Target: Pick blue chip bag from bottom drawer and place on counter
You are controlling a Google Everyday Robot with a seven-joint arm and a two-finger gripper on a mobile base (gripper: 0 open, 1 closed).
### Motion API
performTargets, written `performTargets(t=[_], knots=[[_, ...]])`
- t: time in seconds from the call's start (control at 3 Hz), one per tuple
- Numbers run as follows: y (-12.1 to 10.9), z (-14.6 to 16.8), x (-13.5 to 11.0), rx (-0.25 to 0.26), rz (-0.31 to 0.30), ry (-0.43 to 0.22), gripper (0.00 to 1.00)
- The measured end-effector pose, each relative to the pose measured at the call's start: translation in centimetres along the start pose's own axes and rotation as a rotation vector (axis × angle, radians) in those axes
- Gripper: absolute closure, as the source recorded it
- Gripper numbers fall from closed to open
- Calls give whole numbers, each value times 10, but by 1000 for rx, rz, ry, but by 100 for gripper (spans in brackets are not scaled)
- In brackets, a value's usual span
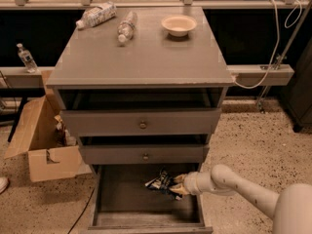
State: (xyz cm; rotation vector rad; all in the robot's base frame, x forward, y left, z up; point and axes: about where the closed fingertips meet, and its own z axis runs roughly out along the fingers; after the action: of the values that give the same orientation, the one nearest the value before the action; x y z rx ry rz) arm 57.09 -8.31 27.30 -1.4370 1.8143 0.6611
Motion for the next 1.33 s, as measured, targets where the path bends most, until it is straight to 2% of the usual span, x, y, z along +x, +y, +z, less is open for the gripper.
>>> performTargets(t=[0.33, 0.67, 1.0, 1.33], knots=[[19, 2, -1, -63, 1, -13, 100], [19, 2, -1, -63, 0, -13, 100], [29, -45, -34, -54, -85, -34, 100], [48, -136, -93, -19, -220, -68, 100]])
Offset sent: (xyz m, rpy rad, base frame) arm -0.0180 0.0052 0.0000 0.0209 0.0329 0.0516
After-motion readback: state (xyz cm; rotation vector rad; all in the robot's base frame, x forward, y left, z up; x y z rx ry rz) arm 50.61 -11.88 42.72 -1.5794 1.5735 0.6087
